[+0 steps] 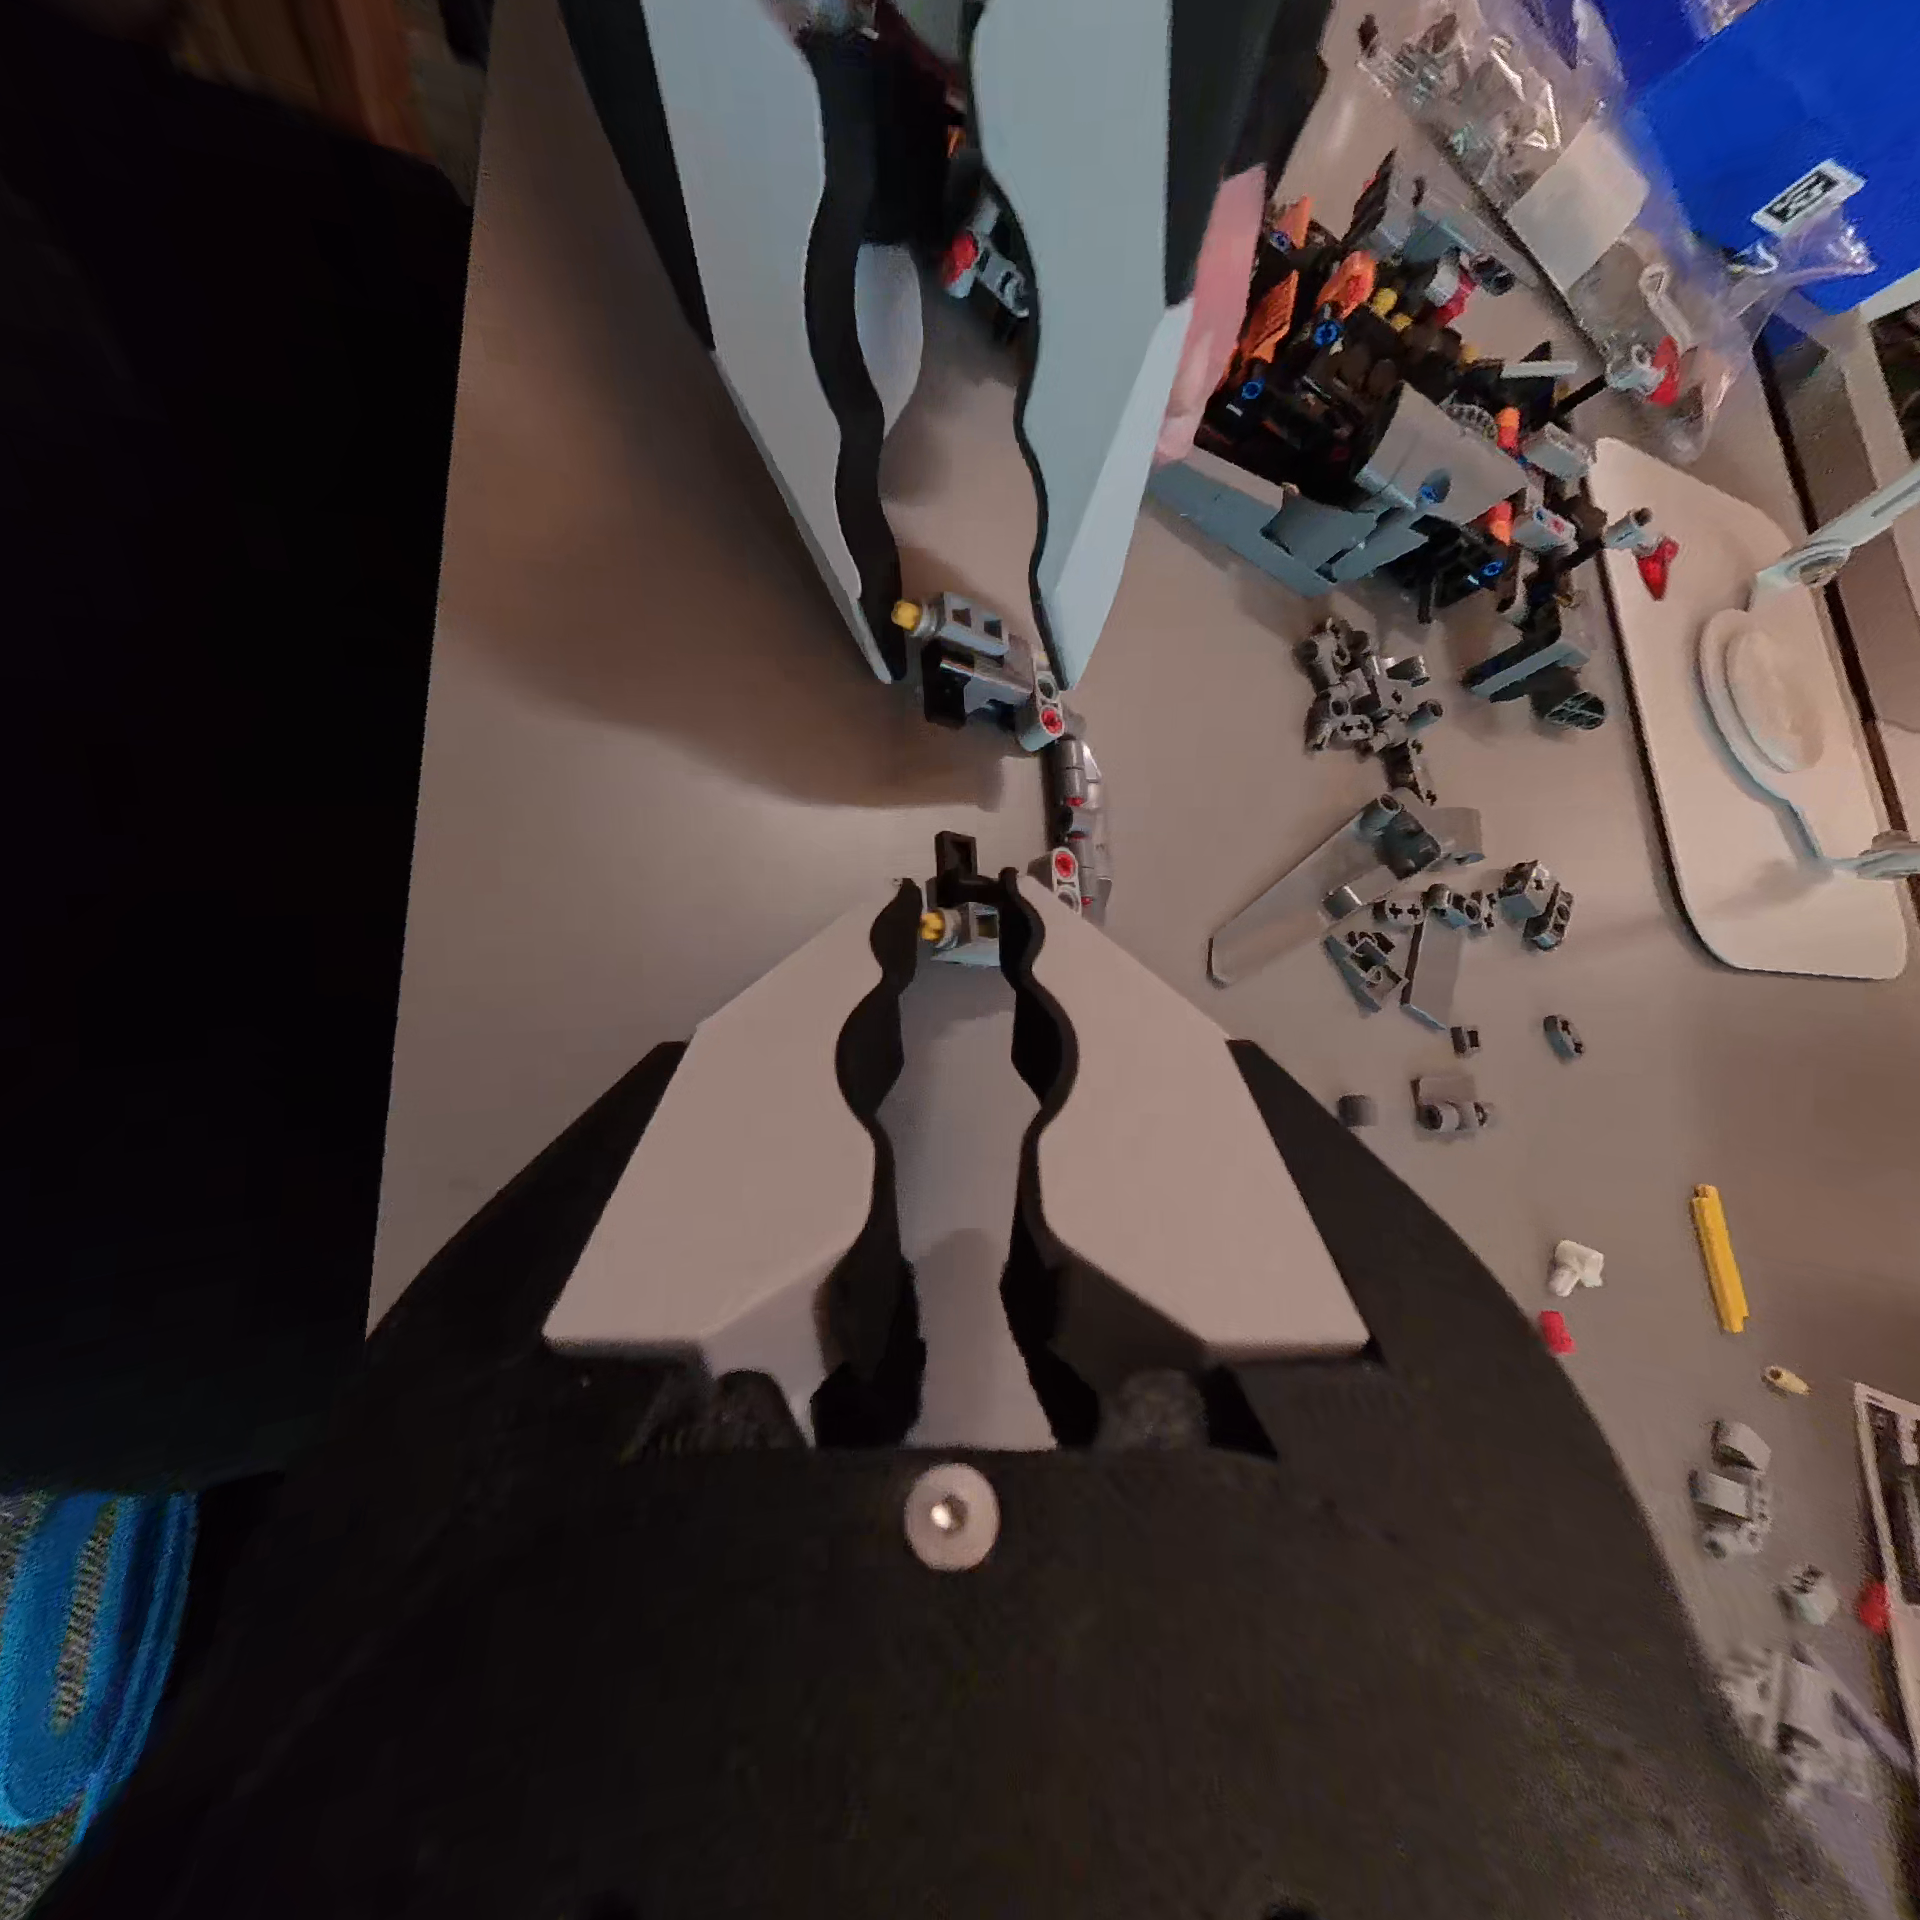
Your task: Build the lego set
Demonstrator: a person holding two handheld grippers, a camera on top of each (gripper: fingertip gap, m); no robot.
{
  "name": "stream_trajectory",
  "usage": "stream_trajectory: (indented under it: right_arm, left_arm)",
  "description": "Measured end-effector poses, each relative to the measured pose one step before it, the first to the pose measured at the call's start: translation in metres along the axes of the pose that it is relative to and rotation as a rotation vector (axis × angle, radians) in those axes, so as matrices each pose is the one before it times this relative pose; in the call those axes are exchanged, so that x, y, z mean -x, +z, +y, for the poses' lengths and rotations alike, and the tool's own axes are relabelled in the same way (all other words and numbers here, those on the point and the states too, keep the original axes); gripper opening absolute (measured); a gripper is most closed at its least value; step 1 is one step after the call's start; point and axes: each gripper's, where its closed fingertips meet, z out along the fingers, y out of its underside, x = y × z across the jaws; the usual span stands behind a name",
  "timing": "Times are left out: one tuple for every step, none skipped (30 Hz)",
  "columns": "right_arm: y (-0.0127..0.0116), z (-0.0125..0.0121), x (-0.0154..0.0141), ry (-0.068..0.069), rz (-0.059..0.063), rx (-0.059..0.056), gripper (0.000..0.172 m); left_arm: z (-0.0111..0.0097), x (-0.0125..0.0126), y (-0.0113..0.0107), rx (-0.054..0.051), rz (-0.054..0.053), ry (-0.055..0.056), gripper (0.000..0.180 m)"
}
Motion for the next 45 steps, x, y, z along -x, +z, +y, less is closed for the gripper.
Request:
stream_trajectory:
  right_arm:
    - [-0.00117,-0.00073,-0.00122,0.0231,-0.0064,-0.0121,0.011]
    - [-0.00085,-0.00022,-0.00090,0.0202,-0.0065,-0.0094,0.011]
    - [-0.00039,0.00041,-0.00011,0.0108,-0.0073,-0.0045,0.011]
    - [-0.00024,0.00015,-0.00040,0.0083,-0.0025,-0.0039,0.011]
    - [-0.00048,-0.00005,-0.00114,0.0141,-0.0006,-0.0034,0.011]
    - [-0.00095,-0.00030,-0.00137,0.0134,-0.0023,-0.0049,0.010]
    - [-0.00128,-0.00085,-0.00155,0.0135,-0.0029,-0.0091,0.009]
    - [-0.00137,-0.00125,-0.00191,0.0220,-0.0053,-0.0123,0.008]
    - [-0.00189,-0.00203,-0.00203,0.0264,-0.0079,-0.0185,0.006]
    - [-0.00254,-0.00315,-0.00121,0.0238,-0.0141,-0.0263,0.005]
    - [-0.00242,-0.00305,-0.00080,0.0251,-0.0166,-0.0239,0.004]
    - [-0.00162,-0.00149,-0.00171,0.0203,-0.0083,-0.0106,0.003]
    - [-0.00081,0.00063,-0.00227,0.0053,0.0017,0.0014,0.001]
    - [-0.00021,0.00061,-0.00300,-0.0018,0.0120,-0.0018,0.000]
    - [-0.00044,0.00094,-0.00337,0.0002,0.0165,0.0003,0.005]
    - [-0.00184,0.00103,-0.00293,0.0012,0.0133,0.0026,0.014]
    - [-0.00356,-0.00041,-0.00265,0.0014,0.0136,-0.0074,0.021]
    - [-0.00408,-0.00138,-0.00152,-0.0021,0.0084,-0.0138,0.032]
    - [-0.00382,-0.00073,-0.00232,-0.0051,0.0152,-0.0096,0.038]
    - [-0.00302,0.00147,-0.00369,-0.0008,0.0223,0.0046,0.041]
    - [-0.00152,0.00220,-0.00272,0.0045,0.0127,0.0066,0.041]
    - [-0.00014,-0.00013,-0.00153,0.0107,0.0066,-0.0104,0.041]
    - [0.00134,-0.00195,-0.00055,0.0159,0.0031,-0.0188,0.043]
    - [0.00251,-0.00216,-0.00058,0.0174,0.0049,-0.0135,0.044]
    - [0.00253,-0.00379,-0.00211,0.0194,0.0163,-0.0216,0.039]
    - [0.00256,-0.00538,-0.00081,0.0235,0.0094,-0.0299,0.034]
    - [0.00286,-0.00295,0.00146,0.0185,-0.0038,-0.0121,0.024]
    - [0.00239,-0.00163,0.00160,0.0056,-0.0043,-0.0026,0.020]
    - [0.00161,-0.00330,0.00196,0.0057,-0.0076,-0.0133,0.019]
    - [0.00127,-0.00341,0.00176,0.0180,-0.0130,-0.0126,0.019]
    - [0.00135,-0.00304,0.00008,0.0236,-0.0057,-0.0073,0.019]
    - [0.00134,-0.00441,-0.00016,0.0235,-0.0037,-0.0134,0.019]
    - [0.00172,-0.00509,0.00114,0.0222,-0.0102,-0.0162,0.018]
    - [0.00234,-0.00413,0.00192,0.0196,-0.0126,-0.0089,0.018]
    - [0.00254,-0.00282,0.00181,0.0166,-0.0109,-0.0014,0.018]
    - [0.00233,-0.00222,0.00177,0.0142,-0.0112,-0.0014,0.018]
    - [0.00214,-0.00228,0.00238,0.0171,-0.0160,-0.0051,0.018]
    - [0.00234,-0.00189,0.00283,0.0172,-0.0200,-0.0056,0.018]
    - [0.00270,-0.00093,0.00243,0.0085,-0.0150,-0.0021,0.018]
    - [0.00350,0.00033,0.00106,0.0064,-0.0068,0.0048,0.018]
    - [0.00405,0.00109,0.00106,0.0071,-0.0080,0.0080,0.018]
    - [0.00426,0.00093,0.00209,0.0056,-0.0143,0.0056,0.018]
    - [0.00434,0.00055,0.00159,0.0095,-0.0120,0.0050,0.018]
    - [0.00418,0.00044,0.00012,0.0165,-0.0030,0.0072,0.018]
    - [0.00400,0.00001,0.00077,0.0122,-0.0057,0.0045,0.018]
  left_arm:
    - [0.00014,0.00219,0.00021,-0.0009,-0.0189,0.0228,0.034]
    - [0.00008,0.00011,0.00015,-0.0032,-0.0045,0.0166,0.032]
    - [0.00095,0.00005,0.00032,0.0033,-0.0036,0.0103,0.032]
    - [0.00056,0.00281,0.00019,-0.0003,-0.0219,0.0130,0.030]
    - [-0.00065,0.00164,-0.00011,-0.0094,-0.0168,0.0219,0.026]
    - [-0.00081,0.00156,0.00008,-0.0094,-0.0155,0.0165,0.023]
    - [-0.00030,0.00121,0.00046,-0.0027,-0.0093,0.0067,0.022]
    - [-0.00213,0.00209,-0.00016,-0.0128,-0.0112,0.0006,0.020]
    - [-0.00251,0.00175,-0.00093,-0.0132,-0.0067,0.0049,0.020]
    - [-0.00177,0.00360,-0.00073,-0.0058,-0.0163,0.0044,0.017]
    - [-0.00142,0.00333,-0.00072,-0.0048,-0.0119,0.0054,0.015]
    - [-0.00175,0.00208,-0.00068,-0.0092,-0.0031,0.0047,0.015]
    - [-0.00115,0.00058,-0.00002,-0.0074,0.0074,-0.0086,0.014]
    - [0.00095,0.00227,0.00093,0.0053,-0.0013,-0.0214,0.014]
    - [0.00085,0.00362,0.00063,0.0006,-0.0090,-0.0142,0.015]
    - [0.00131,0.00204,0.00061,0.0014,0.0064,-0.0225,0.014]
    - [0.00130,0.00267,0.00043,0.0008,0.0096,-0.0367,0.015]
    - [-0.00054,0.00629,-0.00083,-0.0147,-0.0111,-0.0398,0.014]
    - [-0.00052,0.00320,-0.00102,-0.0138,0.0148,-0.0421,0.014]
    - [-0.00051,0.00176,-0.00111,-0.0119,0.0286,-0.0469,0.015]
    - [-0.00212,0.00329,-0.00155,-0.0237,0.0178,-0.0494,0.014]
    - [-0.00270,0.00186,-0.00176,-0.0281,0.0307,-0.0565,0.014]
    - [-0.00271,-0.00142,-0.00157,-0.0253,0.0526,-0.0602,0.014]
    - [-0.00328,-0.00091,-0.00195,-0.0294,0.0469,-0.0607,0.014]
    - [-0.00339,-0.00044,-0.00203,-0.0306,0.0383,-0.0512,0.014]
    - [-0.00221,-0.00268,-0.00216,-0.0218,0.0460,-0.0375,0.014]
    - [-0.00229,-0.00252,-0.00279,-0.0204,0.0365,-0.0204,0.014]
    - [-0.00370,-0.00115,-0.00376,-0.0324,0.0178,-0.0050,0.014]
    - [-0.00086,-0.00108,-0.00346,-0.0136,0.0171,-0.0075,0.014]
    - [0.00015,0.00003,-0.00390,-0.0087,0.0093,-0.0102,0.014]
    - [-0.00206,0.00082,-0.00456,-0.0238,-0.0020,-0.0150,0.014]
    - [-0.00198,0.00212,-0.00491,-0.0180,-0.0189,-0.0082,0.015]
    - [0.00162,0.00467,-0.00635,0.0138,-0.0410,0.0102,0.022]
    - [0.00236,0.00408,-0.00903,0.0196,-0.0387,0.0195,0.029]
    - [0.00172,0.00240,-0.01231,0.0107,-0.0262,0.0006,0.035]
    - [0.00370,0.00344,-0.01527,0.0166,-0.0304,-0.0176,0.040]
    - [0.00684,0.00332,-0.01700,0.0259,-0.0311,-0.0244,0.044]
    - [0.00914,0.00144,-0.01774,0.0222,-0.0202,-0.0297,0.046]
    - [0.01077,0.00479,-0.01749,0.0157,-0.0454,-0.0287,0.046]
    - [0.01385,0.00622,-0.01591,0.0235,-0.0546,-0.0172,0.043]
    - [0.01905,0.00422,-0.01308,0.0503,-0.0376,-0.0204,0.043]
    - [0.02198,0.00456,-0.01023,0.0626,-0.0337,-0.0297,0.048]
    - [0.01932,0.00430,-0.00771,0.0362,-0.0308,-0.0321,0.049]
    - [0.01560,-0.00263,-0.00527,0.0095,0.0215,-0.0515,0.050]
    - [0.01509,-0.00246,-0.00278,0.0115,0.0295,-0.0666,0.055]
